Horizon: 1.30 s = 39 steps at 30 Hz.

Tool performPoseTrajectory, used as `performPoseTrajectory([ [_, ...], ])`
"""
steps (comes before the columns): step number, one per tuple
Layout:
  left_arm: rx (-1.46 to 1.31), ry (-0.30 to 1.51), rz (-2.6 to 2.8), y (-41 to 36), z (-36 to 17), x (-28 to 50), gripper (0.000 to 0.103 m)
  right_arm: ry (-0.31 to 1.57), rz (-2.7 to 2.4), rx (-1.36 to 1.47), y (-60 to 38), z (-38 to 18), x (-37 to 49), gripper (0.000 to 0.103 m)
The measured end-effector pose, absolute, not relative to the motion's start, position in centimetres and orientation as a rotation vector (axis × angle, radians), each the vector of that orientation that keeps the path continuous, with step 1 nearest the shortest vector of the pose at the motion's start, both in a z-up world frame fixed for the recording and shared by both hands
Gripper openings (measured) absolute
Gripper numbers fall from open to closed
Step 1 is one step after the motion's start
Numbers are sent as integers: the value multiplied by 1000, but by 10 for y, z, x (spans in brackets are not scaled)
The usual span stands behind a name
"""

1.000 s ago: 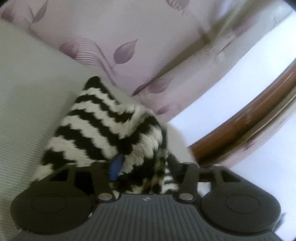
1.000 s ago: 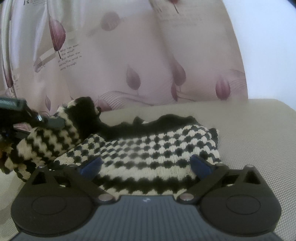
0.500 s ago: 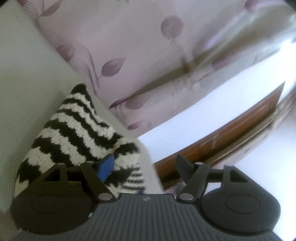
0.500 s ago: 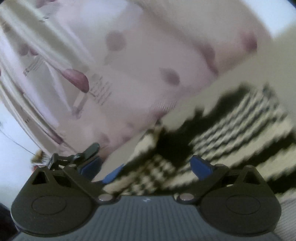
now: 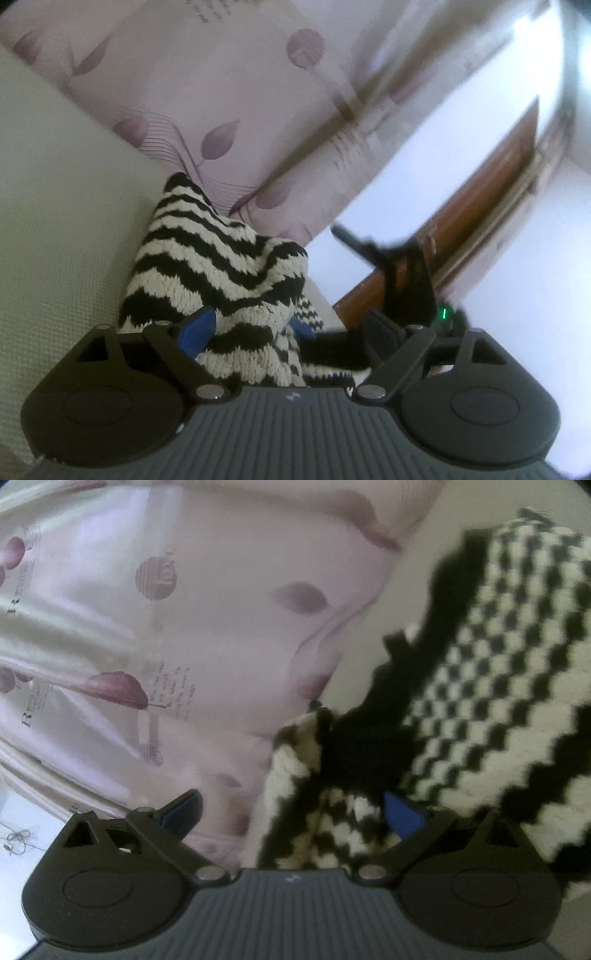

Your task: Fold small clothes

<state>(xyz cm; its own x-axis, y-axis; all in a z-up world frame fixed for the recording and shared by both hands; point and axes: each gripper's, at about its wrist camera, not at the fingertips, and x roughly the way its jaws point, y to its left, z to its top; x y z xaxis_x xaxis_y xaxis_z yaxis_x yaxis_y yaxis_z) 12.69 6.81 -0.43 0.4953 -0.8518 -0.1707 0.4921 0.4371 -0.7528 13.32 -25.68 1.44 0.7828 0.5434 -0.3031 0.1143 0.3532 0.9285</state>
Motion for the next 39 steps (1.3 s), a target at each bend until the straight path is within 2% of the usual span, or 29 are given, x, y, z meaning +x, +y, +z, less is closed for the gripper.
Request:
performPoseTrajectory([
  [2,-650,583,-922,61,-6,121,85,664,310,1146,-251,23,142,103],
  [4,-599,576,-934,53,-6,118,85,698,288,1038,-243,33,151,97],
  [5,-577,571,-940,50,-8,116,85,714,280,983,-239,37,154,78],
  [6,-555,561,-940,48,-9,113,87,734,267,933,-235,40,156,45],
  [7,-544,546,-935,48,-9,110,87,765,246,870,-230,41,160,26],
  [12,-618,498,-892,61,-10,106,90,751,246,750,-231,44,157,16],
  [13,-654,483,-867,67,-10,105,90,738,254,738,-233,47,157,16],
  [15,-720,455,-794,83,-14,105,100,718,265,734,-238,53,159,15],
  [20,-833,479,-672,104,-26,109,101,662,265,680,-264,78,164,14],
  [31,-537,468,-770,61,-13,90,102,664,162,550,-359,109,158,14],
  [39,-552,498,-743,65,-16,100,102,709,109,473,-397,95,148,14],
])
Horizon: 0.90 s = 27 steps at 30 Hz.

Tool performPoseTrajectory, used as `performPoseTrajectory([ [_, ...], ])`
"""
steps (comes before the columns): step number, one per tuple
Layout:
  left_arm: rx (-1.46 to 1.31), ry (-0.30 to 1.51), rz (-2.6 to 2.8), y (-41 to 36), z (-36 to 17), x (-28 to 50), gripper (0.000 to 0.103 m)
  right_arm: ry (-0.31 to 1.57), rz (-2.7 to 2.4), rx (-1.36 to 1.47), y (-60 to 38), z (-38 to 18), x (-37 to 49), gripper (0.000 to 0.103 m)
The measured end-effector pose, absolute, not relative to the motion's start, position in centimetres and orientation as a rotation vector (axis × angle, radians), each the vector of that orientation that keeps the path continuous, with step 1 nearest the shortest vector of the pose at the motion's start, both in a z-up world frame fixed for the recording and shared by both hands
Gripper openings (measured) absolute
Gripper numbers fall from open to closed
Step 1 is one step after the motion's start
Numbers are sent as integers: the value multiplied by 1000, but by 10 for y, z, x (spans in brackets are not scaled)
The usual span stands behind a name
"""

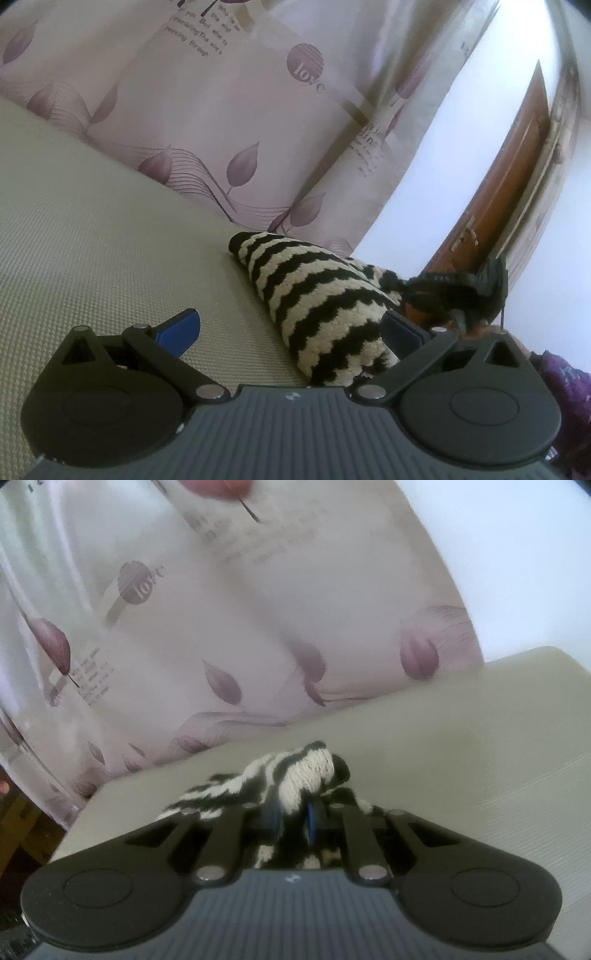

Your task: Fold small clothes

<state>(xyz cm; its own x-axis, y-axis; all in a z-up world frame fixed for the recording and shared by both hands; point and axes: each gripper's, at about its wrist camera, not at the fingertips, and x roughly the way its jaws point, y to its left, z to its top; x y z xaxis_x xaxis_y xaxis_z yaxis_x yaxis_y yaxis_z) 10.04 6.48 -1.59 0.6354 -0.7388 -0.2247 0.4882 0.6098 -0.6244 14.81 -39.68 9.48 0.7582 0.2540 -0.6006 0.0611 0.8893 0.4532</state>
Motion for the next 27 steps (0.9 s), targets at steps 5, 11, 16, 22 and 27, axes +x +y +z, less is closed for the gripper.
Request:
performPoseTrajectory([
  [5,-480,502,-764,62,-4,104,102,797,99,275,-390,80,158,14],
  [11,-481,446,-826,40,26,106,97,833,108,250,-388,64,157,18],
  [16,-398,374,-815,7,53,123,74,615,101,435,-408,94,109,21],
  [22,-363,372,-831,-33,51,130,56,605,362,326,-352,104,66,21],
  [27,-298,462,-861,-54,27,125,56,732,308,-23,-323,77,42,18],
])
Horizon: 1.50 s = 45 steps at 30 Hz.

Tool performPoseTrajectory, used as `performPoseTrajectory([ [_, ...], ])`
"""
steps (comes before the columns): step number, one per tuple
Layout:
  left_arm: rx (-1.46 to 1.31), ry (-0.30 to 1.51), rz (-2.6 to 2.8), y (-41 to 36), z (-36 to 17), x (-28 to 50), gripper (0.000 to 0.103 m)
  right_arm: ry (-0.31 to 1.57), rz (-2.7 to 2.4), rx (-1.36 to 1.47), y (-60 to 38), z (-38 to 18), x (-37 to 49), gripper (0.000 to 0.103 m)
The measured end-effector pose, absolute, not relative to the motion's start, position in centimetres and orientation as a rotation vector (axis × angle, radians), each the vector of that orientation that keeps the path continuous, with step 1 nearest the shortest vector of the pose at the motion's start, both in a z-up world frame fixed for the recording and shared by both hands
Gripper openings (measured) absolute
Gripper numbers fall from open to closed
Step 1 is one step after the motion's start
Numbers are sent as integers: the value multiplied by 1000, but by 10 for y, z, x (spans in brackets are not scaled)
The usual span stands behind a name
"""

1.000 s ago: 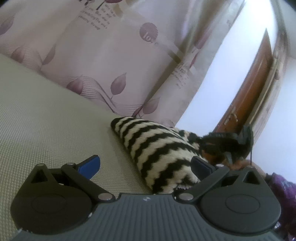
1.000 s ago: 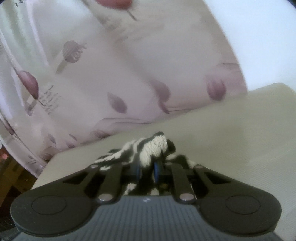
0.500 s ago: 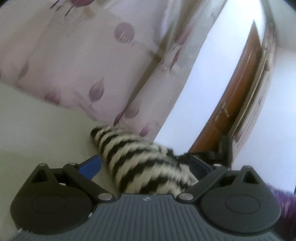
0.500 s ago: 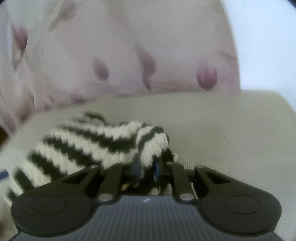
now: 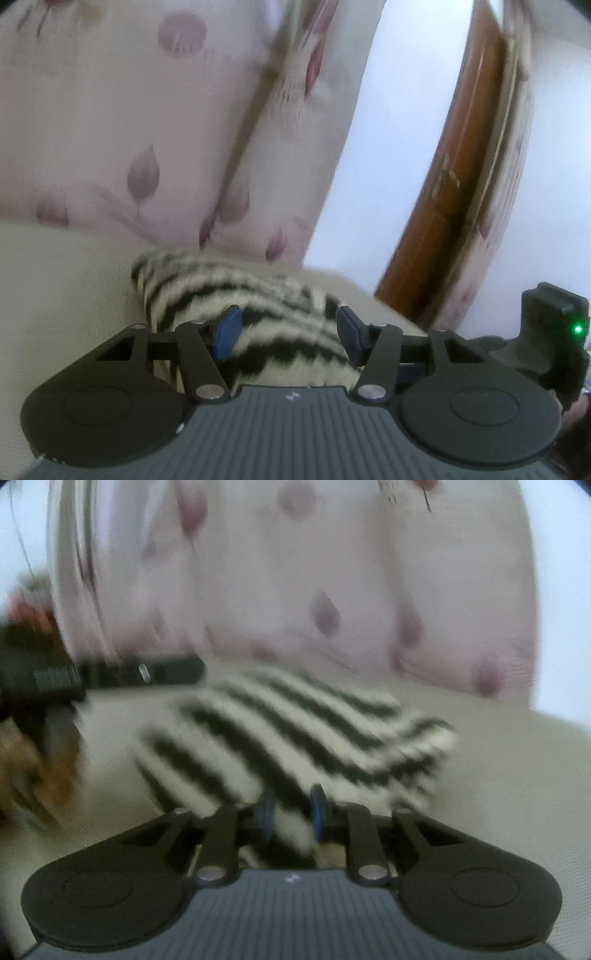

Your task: Fold small clothes

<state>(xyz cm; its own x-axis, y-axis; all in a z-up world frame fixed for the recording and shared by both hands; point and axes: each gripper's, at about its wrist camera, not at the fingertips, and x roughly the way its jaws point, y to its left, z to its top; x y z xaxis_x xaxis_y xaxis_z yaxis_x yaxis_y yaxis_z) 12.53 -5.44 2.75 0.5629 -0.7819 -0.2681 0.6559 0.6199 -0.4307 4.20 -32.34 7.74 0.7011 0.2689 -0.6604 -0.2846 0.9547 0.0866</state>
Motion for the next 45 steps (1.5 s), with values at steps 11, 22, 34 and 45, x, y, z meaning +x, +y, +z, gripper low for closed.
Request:
performPoseTrajectory([
  [11,-290,466,-812,-49,1,111,58,701,265,128,-361,58,23,18],
  [22,-298,465,-809,-47,2,111,67,479,276,217,-364,101,6,21],
  [34,-256,473,-813,-54,3,110,79,675,288,95,-352,57,24,19],
  [45,-260,475,-824,-54,2,110,79,621,322,96,-335,130,130,21],
])
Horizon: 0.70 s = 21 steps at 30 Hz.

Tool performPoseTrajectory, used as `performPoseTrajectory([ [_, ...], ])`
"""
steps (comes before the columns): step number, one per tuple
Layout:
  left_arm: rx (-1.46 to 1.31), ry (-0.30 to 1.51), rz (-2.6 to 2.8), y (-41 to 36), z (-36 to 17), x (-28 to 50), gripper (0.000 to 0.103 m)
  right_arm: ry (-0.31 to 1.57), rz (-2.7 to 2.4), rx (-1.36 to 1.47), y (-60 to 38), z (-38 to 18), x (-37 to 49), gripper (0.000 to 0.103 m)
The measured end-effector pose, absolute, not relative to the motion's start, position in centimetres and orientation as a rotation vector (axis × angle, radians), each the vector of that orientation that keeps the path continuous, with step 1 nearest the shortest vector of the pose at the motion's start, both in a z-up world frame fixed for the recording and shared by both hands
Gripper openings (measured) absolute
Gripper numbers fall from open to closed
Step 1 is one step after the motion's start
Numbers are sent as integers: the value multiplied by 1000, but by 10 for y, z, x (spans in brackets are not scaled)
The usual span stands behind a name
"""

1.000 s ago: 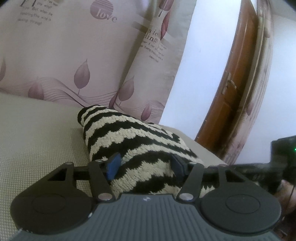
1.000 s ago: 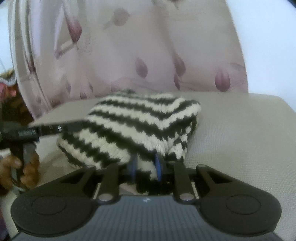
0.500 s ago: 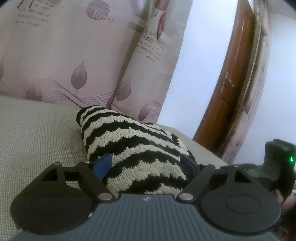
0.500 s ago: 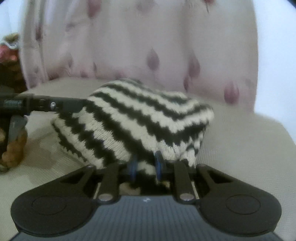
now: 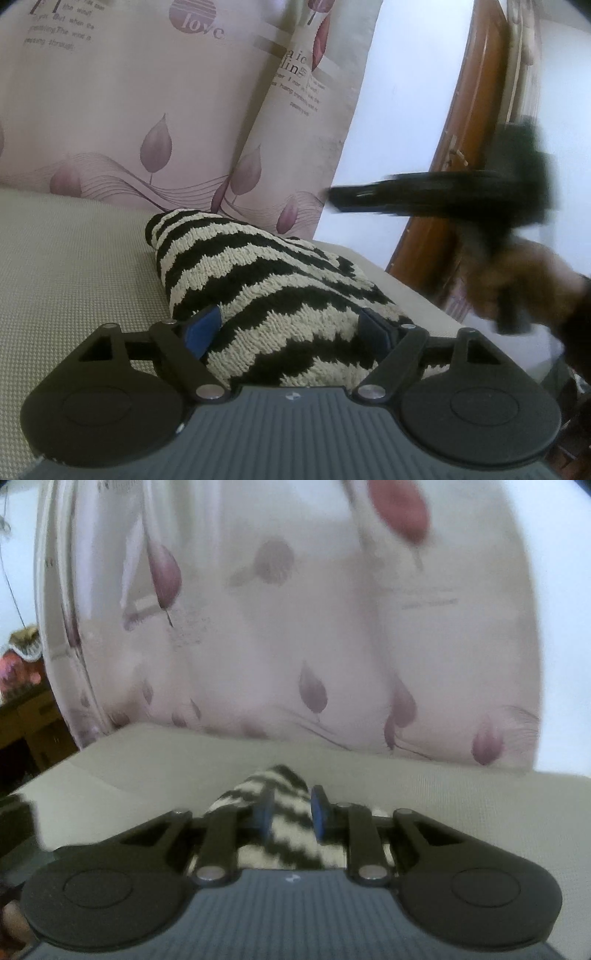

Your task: Fold small clothes

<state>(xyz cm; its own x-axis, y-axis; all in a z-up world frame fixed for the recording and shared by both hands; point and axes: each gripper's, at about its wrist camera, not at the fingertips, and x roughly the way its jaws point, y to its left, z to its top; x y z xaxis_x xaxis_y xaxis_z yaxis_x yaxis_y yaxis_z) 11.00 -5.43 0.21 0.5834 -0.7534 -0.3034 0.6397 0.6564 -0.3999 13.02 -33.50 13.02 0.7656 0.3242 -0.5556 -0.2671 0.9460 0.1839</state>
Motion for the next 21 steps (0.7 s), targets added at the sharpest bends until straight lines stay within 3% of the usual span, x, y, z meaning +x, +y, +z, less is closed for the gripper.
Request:
performPoseTrajectory([
  [5,-274,476,-835,-52,1,111,80,845,247,79,-333,65,187,19],
  [7,-276,476,-836,-51,1,111,80,821,270,41,-331,43,180,19],
  [14,-281,478,-837,-51,1,111,83,742,279,218,-356,68,163,21],
  [16,-280,478,-837,-52,1,111,83,657,286,208,-358,87,141,21],
  [21,-275,477,-836,-53,2,112,86,669,362,44,-339,90,86,20],
])
